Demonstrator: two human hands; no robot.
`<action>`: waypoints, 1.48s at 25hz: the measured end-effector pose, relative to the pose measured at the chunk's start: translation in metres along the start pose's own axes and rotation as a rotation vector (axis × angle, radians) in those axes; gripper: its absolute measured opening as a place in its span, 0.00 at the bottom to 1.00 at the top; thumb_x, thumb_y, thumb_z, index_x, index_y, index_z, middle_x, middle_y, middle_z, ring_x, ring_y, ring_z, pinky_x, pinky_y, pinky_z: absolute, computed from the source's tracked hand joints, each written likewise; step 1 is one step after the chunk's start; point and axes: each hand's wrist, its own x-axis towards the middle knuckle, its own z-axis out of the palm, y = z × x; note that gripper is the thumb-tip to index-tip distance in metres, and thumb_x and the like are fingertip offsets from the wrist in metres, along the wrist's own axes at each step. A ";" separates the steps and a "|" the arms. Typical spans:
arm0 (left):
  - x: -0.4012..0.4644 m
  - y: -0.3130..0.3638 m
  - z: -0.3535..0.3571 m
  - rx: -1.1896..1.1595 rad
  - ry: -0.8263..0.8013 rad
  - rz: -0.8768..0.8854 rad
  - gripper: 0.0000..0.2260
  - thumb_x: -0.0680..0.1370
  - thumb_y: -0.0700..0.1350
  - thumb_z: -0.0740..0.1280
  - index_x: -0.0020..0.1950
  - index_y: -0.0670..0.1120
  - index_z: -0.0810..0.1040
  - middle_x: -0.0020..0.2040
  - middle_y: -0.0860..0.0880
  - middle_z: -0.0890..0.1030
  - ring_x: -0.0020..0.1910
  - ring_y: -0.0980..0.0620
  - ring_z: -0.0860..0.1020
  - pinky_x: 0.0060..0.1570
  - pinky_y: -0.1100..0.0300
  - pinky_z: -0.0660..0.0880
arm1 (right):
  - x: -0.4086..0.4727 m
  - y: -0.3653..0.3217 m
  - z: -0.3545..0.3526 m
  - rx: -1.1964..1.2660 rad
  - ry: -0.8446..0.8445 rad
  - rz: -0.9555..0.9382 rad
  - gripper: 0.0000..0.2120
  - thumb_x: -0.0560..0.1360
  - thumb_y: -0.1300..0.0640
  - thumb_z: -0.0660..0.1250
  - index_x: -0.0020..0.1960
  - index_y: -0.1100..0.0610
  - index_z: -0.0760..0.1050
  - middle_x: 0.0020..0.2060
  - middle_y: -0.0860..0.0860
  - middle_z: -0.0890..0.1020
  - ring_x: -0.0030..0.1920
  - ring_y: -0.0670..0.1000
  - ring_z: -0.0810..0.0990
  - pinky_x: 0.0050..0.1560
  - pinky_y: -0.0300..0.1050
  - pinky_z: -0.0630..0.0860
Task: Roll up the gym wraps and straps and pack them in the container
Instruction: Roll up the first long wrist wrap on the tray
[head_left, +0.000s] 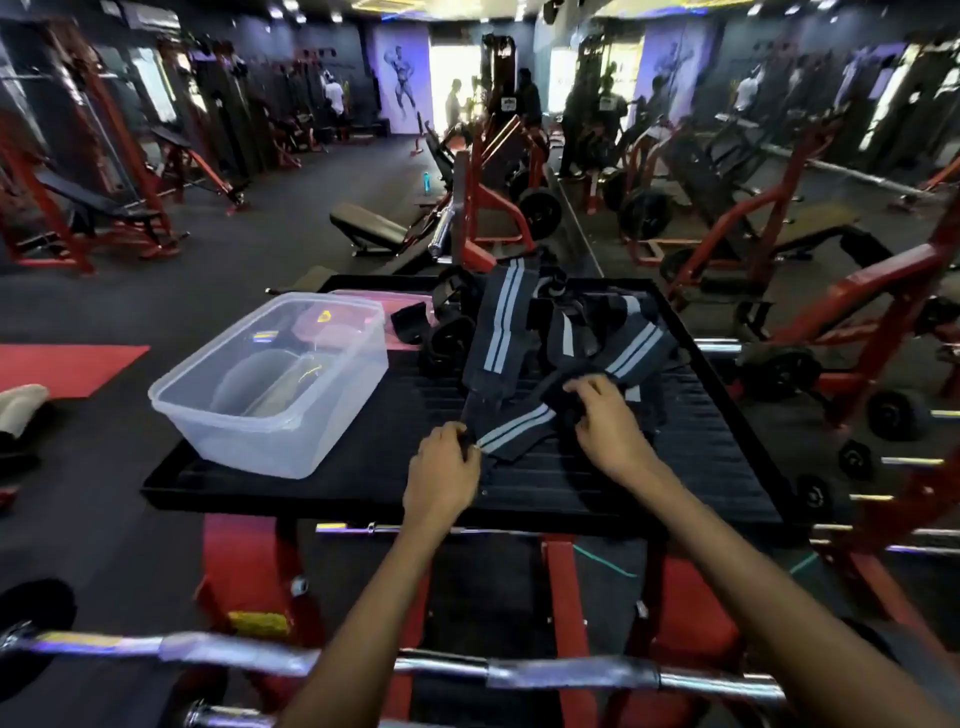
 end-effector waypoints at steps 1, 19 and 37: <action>0.001 0.002 0.000 0.020 -0.002 -0.016 0.16 0.78 0.47 0.62 0.65 0.45 0.71 0.62 0.46 0.75 0.61 0.44 0.74 0.61 0.49 0.70 | 0.010 0.006 0.002 -0.101 -0.048 -0.055 0.27 0.72 0.70 0.62 0.70 0.58 0.66 0.69 0.59 0.66 0.70 0.59 0.63 0.68 0.52 0.63; 0.029 0.036 0.001 -0.170 -0.241 0.145 0.33 0.71 0.58 0.70 0.72 0.49 0.62 0.68 0.46 0.66 0.69 0.46 0.64 0.68 0.52 0.64 | -0.002 -0.020 -0.011 0.304 -0.001 0.039 0.17 0.75 0.67 0.66 0.63 0.58 0.75 0.59 0.55 0.77 0.59 0.49 0.74 0.54 0.28 0.66; 0.030 -0.005 0.000 -0.124 0.068 0.178 0.37 0.72 0.55 0.71 0.75 0.50 0.55 0.70 0.43 0.62 0.70 0.44 0.62 0.68 0.49 0.66 | 0.051 -0.036 -0.010 0.272 0.045 0.406 0.12 0.74 0.64 0.60 0.53 0.60 0.80 0.55 0.58 0.81 0.54 0.58 0.79 0.56 0.47 0.75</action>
